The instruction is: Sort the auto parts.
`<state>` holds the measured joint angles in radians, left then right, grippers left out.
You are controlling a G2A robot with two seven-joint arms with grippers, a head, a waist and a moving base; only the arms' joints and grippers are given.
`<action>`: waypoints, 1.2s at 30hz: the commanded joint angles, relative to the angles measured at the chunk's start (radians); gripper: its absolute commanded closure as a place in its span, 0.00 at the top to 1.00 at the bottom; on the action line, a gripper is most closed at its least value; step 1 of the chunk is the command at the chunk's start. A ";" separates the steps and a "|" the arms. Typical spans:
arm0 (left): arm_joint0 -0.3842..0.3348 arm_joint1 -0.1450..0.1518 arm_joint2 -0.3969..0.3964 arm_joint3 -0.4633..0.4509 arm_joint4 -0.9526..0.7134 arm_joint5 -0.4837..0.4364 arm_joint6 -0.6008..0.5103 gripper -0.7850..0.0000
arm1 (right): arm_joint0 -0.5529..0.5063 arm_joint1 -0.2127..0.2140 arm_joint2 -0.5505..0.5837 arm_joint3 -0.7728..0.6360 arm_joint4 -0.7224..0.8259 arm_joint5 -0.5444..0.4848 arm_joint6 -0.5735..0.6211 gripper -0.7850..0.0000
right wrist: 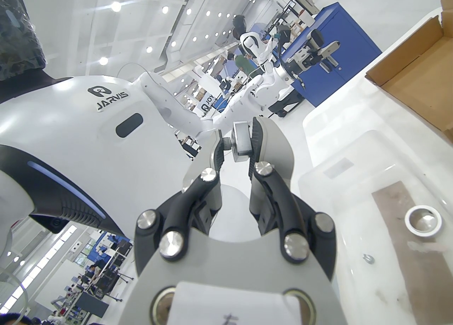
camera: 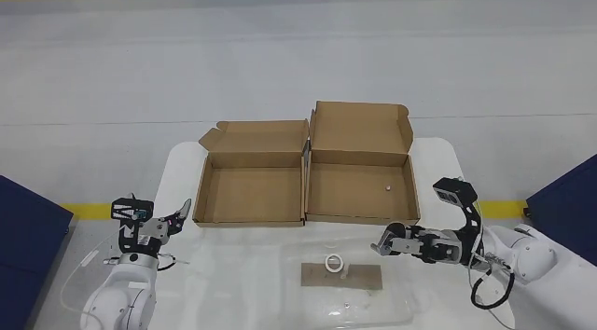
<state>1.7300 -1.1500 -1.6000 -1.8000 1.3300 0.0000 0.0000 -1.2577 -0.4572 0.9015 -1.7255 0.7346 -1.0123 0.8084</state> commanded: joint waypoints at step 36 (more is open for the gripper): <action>0.000 0.000 0.000 0.000 0.000 0.000 0.000 1.00 | -0.061 0.024 0.064 -0.195 0.176 0.023 0.014 0.00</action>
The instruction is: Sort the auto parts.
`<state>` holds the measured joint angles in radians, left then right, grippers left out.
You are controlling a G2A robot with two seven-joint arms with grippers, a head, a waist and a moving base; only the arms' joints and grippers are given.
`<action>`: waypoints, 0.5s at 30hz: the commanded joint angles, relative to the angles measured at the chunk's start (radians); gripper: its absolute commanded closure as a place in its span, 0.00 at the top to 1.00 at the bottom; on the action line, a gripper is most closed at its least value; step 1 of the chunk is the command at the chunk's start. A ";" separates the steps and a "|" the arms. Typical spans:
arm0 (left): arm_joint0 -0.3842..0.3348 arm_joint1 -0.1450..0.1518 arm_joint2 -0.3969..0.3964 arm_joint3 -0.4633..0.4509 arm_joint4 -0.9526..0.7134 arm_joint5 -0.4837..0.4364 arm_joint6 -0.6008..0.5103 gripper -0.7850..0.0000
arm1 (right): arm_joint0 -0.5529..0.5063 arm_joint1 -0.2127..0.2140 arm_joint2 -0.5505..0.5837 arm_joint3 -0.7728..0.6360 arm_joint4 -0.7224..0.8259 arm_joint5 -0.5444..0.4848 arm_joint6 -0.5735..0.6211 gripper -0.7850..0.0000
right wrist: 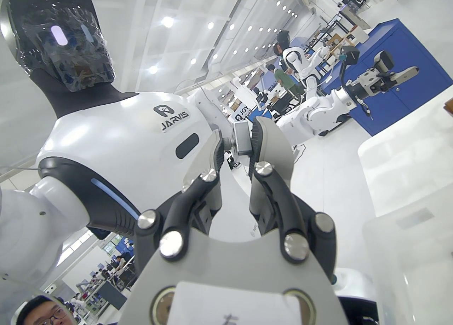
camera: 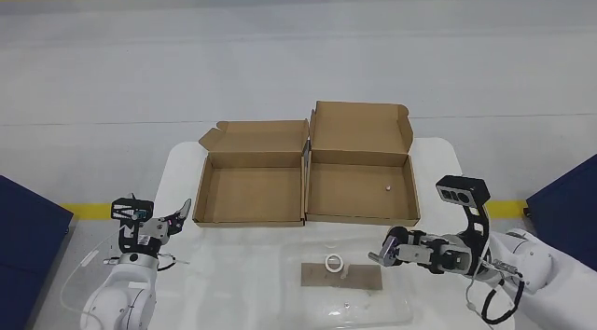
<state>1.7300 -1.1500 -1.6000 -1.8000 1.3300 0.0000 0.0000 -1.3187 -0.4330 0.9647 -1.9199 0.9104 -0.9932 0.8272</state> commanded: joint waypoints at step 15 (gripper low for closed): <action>0.000 0.000 0.000 0.000 0.000 0.000 0.000 1.00 | 0.005 -0.046 0.050 -0.075 0.297 0.075 0.075 0.00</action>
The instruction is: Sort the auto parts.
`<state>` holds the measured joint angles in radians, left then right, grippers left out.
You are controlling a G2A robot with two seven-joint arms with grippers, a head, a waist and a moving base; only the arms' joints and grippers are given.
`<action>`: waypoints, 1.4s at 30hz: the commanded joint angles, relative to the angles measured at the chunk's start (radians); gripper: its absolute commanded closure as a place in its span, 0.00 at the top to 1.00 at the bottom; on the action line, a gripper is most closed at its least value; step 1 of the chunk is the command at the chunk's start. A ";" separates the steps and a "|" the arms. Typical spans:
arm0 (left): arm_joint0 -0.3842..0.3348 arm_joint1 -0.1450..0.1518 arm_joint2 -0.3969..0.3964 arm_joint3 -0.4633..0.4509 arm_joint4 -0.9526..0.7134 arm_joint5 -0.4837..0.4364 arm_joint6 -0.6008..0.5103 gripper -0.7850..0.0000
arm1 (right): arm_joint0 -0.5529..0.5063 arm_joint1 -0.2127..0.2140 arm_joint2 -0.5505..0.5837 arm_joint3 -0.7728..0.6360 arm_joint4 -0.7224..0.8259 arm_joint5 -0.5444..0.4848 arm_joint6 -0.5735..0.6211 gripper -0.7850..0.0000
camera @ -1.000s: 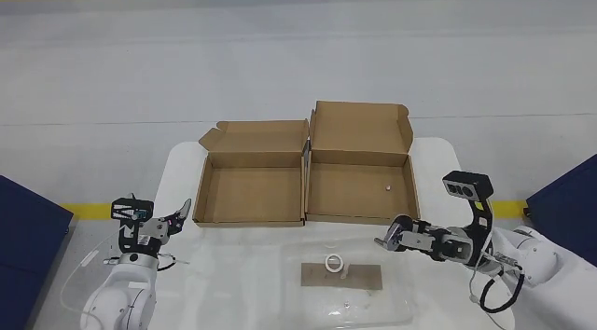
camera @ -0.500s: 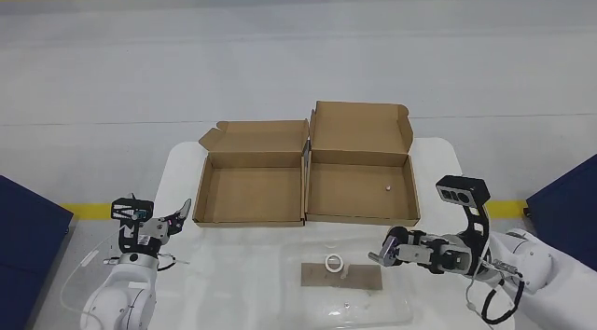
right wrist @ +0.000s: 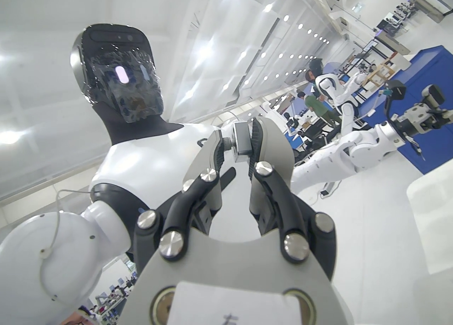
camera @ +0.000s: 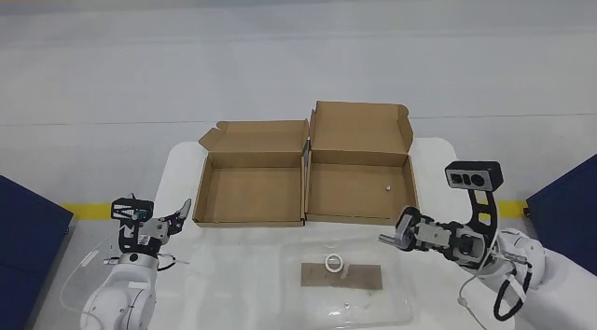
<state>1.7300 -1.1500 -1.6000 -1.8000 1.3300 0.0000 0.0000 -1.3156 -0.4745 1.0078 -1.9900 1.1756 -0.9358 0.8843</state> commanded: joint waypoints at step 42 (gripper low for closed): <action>0.000 0.000 0.000 0.000 0.000 0.000 0.000 1.00 | 0.172 -0.298 0.106 0.160 0.147 0.529 0.498 0.00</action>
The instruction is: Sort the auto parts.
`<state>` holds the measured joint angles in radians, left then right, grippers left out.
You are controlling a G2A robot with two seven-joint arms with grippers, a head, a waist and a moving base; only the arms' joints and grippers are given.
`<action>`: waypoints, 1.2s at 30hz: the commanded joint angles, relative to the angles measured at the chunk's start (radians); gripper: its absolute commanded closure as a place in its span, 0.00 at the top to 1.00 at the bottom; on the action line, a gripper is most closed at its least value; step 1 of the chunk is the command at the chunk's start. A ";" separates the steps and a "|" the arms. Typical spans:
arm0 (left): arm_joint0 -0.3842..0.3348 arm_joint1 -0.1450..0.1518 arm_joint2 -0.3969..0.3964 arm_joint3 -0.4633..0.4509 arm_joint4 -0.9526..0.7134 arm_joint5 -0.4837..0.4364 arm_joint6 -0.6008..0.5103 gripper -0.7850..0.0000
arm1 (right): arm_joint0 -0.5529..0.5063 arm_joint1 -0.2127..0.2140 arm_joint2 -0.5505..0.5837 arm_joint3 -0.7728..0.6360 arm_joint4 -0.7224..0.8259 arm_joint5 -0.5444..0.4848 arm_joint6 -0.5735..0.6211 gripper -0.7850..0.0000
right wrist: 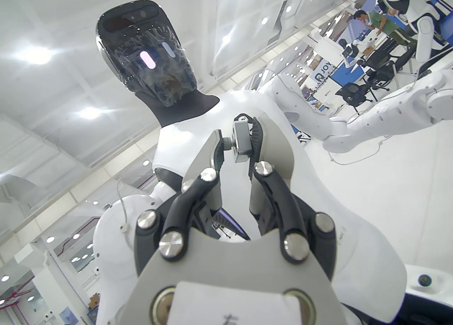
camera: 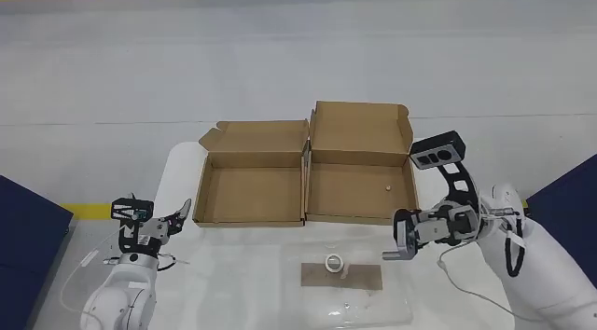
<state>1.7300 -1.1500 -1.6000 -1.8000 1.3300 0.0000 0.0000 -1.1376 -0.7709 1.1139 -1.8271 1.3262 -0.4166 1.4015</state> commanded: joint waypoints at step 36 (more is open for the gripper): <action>0.000 0.000 0.000 0.000 0.000 0.000 0.000 1.00 | -0.046 -0.095 -0.001 0.010 0.275 0.174 0.061 0.00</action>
<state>1.7300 -1.1500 -1.6000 -1.8000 1.3300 0.0000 0.0000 -1.1770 -0.8632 1.1120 -1.8051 1.5883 -0.2485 1.4882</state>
